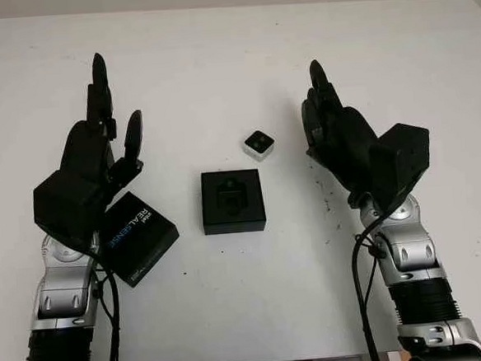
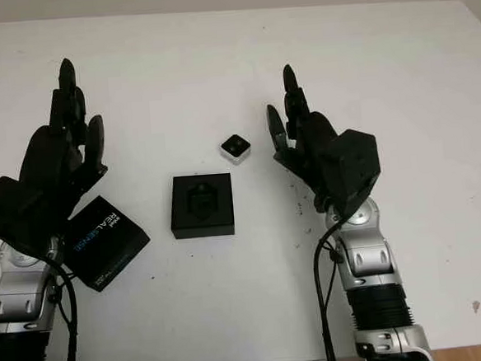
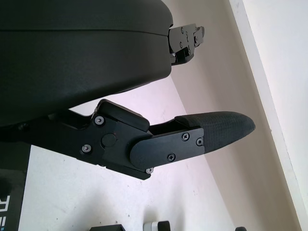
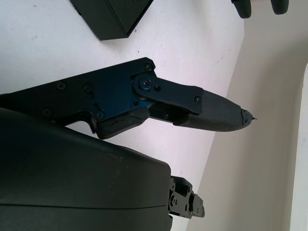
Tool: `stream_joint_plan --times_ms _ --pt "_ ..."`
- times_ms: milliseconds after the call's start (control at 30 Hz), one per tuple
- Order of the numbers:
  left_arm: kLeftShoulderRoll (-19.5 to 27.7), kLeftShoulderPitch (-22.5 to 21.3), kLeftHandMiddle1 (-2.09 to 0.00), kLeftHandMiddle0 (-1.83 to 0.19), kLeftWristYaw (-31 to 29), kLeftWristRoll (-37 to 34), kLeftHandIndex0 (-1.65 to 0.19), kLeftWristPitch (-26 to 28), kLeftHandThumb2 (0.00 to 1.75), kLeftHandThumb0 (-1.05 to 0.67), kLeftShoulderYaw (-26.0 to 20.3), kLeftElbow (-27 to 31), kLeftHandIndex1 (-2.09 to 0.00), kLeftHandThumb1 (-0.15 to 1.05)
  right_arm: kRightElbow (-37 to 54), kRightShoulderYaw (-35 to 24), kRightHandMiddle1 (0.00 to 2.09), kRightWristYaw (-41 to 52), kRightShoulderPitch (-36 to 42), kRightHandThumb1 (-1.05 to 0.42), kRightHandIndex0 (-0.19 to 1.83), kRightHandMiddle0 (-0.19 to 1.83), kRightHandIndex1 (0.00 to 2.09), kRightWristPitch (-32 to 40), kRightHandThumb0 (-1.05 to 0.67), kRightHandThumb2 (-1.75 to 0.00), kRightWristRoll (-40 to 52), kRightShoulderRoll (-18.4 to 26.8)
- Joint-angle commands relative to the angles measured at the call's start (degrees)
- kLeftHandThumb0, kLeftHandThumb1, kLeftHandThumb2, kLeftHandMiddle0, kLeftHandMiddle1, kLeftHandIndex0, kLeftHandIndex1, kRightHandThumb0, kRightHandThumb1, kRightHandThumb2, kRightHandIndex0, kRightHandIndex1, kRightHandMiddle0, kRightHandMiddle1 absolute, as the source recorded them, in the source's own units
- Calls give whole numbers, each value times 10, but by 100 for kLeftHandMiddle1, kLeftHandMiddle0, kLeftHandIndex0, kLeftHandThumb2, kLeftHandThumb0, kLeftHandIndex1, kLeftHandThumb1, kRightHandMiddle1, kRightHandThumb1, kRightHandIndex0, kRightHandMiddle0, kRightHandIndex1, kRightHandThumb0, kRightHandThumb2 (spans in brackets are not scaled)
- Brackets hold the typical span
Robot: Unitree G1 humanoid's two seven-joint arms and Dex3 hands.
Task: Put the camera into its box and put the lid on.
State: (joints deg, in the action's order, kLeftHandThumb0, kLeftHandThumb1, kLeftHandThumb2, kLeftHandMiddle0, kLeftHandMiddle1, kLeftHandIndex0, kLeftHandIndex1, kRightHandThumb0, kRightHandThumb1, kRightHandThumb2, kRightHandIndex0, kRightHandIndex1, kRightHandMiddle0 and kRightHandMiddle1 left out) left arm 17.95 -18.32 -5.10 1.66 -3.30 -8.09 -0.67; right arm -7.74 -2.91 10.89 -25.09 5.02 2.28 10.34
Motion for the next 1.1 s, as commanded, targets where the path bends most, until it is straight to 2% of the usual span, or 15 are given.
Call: stream_joint_plan --times_ms 0,267,333,400,433,500,600,700,800,1067 --pt "3 2 0 19 -3 -1 19 1 66 -80 -2 15 0 105 20 -1 0 -1 9 -105 -19 -19 0 2 -81 -67 -1 5" --pt "2 2 0 19 -1 9 19 15 67 -80 2 20 0 105 22 0 0 -2 10 -105 -19 -19 0 14 -82 -63 -5 6" --pt "0 2 0 19 -1 10 19 16 67 -80 3 19 0 105 20 -4 0 1 5 -105 -19 -19 0 21 -82 -59 -3 11" --pt "0 2 0 19 -2 8 19 12 67 -80 2 18 0 105 8 -2 1 0 -5 -105 -19 -19 0 -7 -80 -52 -22 26" --pt "1 3 0 19 -2 8 19 11 67 -80 2 18 0 105 -6 -5 2 7 -15 -105 -18 -18 1 -23 -79 -48 -21 34" --pt "2 4 0 19 -3 8 19 9 67 -80 1 19 0 105 -43 -14 5 38 -45 -105 -15 -13 3 -40 -79 -28 -3 53" --pt "4 7 0 19 -3 9 19 6 67 -79 0 19 0 105 -111 -13 15 81 -95 -95 -2 5 10 -76 -70 -8 -6 90" --pt "2 13 0 19 -1 7 19 16 66 -80 -2 26 0 105 -190 18 22 91 -149 -87 10 19 15 -148 -70 -3 -70 138" --pt "1 17 0 19 1 6 19 17 65 -80 -4 30 0 105 -263 44 24 110 -203 -80 11 22 14 -184 -67 -2 -110 170" --pt "4 21 0 19 -1 5 19 19 66 -79 -6 36 0 105 -396 113 24 125 -301 -73 14 31 13 -276 -48 -4 -201 206"
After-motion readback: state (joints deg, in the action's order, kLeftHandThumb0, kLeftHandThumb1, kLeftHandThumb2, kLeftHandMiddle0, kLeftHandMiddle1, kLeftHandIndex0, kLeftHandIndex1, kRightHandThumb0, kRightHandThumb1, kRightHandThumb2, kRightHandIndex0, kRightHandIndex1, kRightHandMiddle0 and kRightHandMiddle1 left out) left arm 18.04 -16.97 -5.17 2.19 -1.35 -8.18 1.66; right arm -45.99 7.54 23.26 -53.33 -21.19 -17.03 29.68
